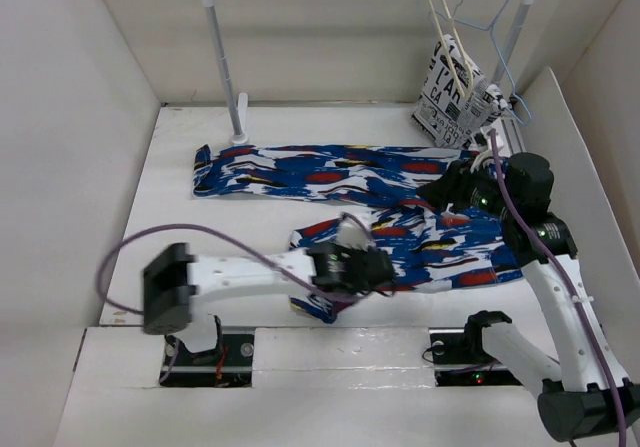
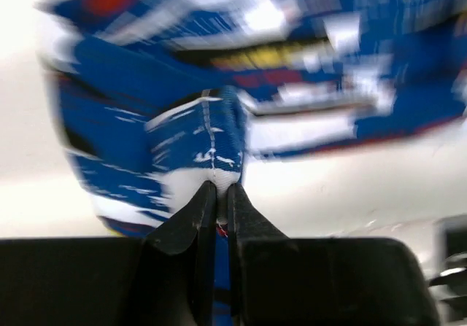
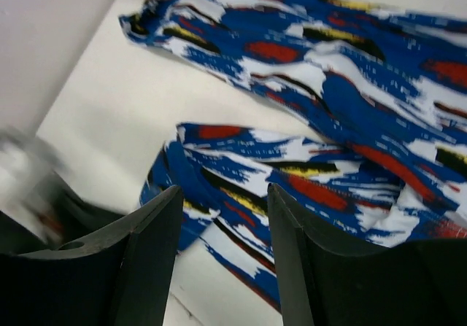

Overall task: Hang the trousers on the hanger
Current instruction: Flatten out the trousers at the center of the board.

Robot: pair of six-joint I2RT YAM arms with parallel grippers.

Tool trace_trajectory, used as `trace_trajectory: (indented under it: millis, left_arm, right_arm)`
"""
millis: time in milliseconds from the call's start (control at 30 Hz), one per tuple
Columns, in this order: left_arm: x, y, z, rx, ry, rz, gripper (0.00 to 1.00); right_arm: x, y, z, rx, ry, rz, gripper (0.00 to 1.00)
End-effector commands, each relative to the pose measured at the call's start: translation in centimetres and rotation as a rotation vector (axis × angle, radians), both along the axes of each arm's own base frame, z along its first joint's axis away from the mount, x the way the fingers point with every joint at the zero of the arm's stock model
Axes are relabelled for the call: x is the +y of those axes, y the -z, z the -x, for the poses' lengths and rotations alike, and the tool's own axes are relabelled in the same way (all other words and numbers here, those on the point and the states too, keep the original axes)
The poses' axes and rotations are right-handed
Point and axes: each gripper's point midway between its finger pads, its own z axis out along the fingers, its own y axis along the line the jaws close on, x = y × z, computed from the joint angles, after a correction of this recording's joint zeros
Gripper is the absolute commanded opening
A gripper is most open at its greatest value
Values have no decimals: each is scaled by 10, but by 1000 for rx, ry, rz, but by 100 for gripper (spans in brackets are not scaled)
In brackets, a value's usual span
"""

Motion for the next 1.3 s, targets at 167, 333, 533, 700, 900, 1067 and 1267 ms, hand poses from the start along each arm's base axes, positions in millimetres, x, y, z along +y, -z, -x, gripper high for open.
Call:
trace_trajectory:
  millis: [167, 333, 533, 700, 900, 1067, 1267]
  left_arm:
    - [216, -68, -68, -156, -694, 186, 0]
    - [283, -79, -94, -238, -896, 292, 0]
    - [371, -90, -106, -363, -1130, 181, 0]
    - [430, -87, -121, -364, -1266, 105, 0]
    - [488, -52, -119, -230, -1389, 161, 43]
    - [486, -76, -150, -282, -1327, 240, 92]
    - [412, -74, -225, -260, -1025, 201, 79]
  right_arm:
    - [1, 59, -3, 73, -35, 96, 55]
    - [0, 76, -5, 112, -45, 134, 56]
    - [3, 98, -3, 155, -68, 164, 59]
    - [5, 108, -1, 173, -83, 176, 59]
    - [3, 113, -3, 181, -84, 197, 64]
    - [6, 118, -7, 189, -106, 204, 67]
    - [17, 129, -2, 188, -160, 227, 0]
